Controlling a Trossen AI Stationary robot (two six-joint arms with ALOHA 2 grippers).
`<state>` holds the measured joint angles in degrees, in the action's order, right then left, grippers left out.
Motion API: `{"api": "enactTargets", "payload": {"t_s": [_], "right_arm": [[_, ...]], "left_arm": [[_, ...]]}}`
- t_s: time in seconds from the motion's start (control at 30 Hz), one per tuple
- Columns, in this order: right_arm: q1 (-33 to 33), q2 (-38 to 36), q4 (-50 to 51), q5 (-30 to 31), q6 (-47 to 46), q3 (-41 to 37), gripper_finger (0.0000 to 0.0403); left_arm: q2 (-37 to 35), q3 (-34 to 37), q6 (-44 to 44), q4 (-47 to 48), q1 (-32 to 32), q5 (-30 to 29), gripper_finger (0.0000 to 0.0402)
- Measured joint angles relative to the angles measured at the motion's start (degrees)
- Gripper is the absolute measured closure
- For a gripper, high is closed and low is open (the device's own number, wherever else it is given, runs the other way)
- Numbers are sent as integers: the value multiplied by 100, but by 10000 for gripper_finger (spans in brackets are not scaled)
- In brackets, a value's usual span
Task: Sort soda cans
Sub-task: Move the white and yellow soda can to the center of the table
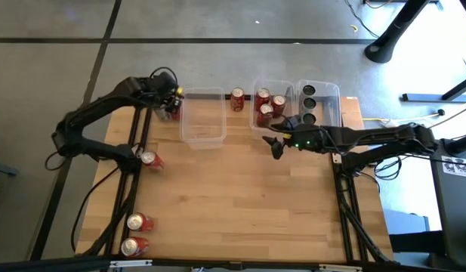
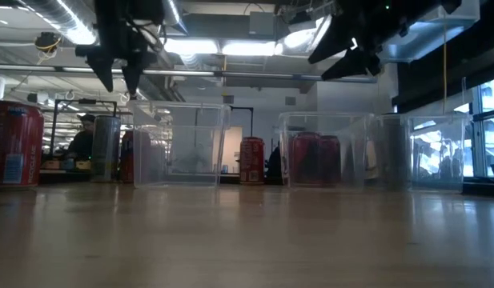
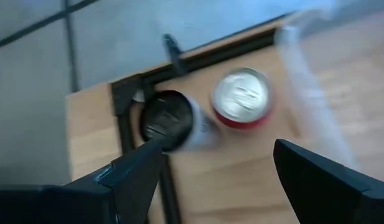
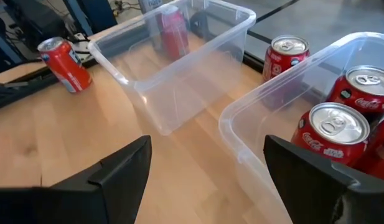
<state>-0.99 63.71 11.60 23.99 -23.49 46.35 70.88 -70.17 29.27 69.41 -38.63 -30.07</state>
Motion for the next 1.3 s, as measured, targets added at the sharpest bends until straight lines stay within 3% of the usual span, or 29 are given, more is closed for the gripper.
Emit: {"api": "enactTargets", "payload": {"t_s": [0.27,0.57,0.97,1.3], "right_arm": [[0,151,-46,-24,-10,4,95],[35,259,-93,-53,-19,4,95],[35,265,-82,-107,-17,4,95],[37,265,-79,-107,-17,4,95]], "left_arm": [[290,1,11,-163,-593,-243,103],[649,118,-159,-334,-1241,111,103],[815,138,-124,-543,-1368,287,103],[1238,149,-185,-199,-1296,7,103]]}}
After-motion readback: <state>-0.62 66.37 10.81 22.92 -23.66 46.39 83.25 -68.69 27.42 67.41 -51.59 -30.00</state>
